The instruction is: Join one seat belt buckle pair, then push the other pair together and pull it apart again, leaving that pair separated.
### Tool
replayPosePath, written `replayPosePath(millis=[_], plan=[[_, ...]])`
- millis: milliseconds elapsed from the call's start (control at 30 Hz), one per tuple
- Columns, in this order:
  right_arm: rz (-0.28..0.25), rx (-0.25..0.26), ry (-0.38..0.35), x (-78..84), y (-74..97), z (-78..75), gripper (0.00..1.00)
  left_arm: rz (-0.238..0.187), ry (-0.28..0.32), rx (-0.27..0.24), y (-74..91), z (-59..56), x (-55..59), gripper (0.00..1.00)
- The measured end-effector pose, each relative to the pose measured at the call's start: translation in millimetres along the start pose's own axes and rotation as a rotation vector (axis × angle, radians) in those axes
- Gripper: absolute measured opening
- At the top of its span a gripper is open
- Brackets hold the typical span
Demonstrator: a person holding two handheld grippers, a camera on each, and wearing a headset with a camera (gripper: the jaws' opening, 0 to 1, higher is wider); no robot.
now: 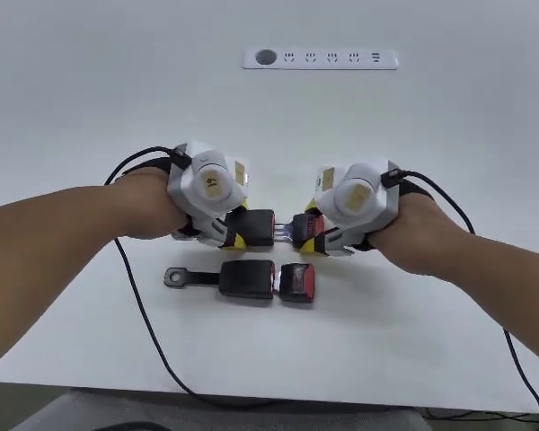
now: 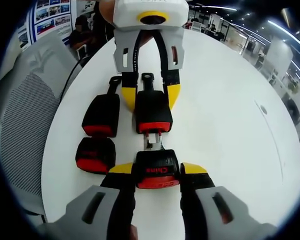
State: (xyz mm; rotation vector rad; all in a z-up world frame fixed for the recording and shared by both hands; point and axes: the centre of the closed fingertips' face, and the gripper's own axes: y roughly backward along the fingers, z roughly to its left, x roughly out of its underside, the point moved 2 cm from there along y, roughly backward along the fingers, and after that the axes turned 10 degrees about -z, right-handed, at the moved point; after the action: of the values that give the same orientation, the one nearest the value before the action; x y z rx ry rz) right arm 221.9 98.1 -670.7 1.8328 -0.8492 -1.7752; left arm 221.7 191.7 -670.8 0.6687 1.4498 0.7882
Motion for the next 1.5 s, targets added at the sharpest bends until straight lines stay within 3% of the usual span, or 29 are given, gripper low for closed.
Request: replayPosePath(millis=[433, 833, 1100, 1367, 1500], plan=[[0.043, 0.044, -0.038, 40.1, 39.6, 3.5, 0.33, 0.0, 0.001, -0.01, 1.8, -1.0, -1.0, 0.33], [0.114, 0.053, -0.064, 77.9, 73.1, 2.1, 0.33, 0.03, -0.042, -0.031, 1.8, -4.4, -2.8, 0.33], [0.118, 0.064, -0.06, 77.0, 75.5, -0.8, 0.33, 0.064, -0.053, -0.041, 1.4, -4.8, -3.1, 0.33], [0.129, 0.093, -0.075, 76.4, 76.0, -2.4, 0.34, 0.049, 0.03, -0.073, 3.0, -2.5, -0.4, 0.33], [0.136, 0.112, -0.091, 75.6, 76.6, -2.5, 0.38, 0.061, 0.02, -0.08, 2.7, -0.7, -0.7, 0.34]])
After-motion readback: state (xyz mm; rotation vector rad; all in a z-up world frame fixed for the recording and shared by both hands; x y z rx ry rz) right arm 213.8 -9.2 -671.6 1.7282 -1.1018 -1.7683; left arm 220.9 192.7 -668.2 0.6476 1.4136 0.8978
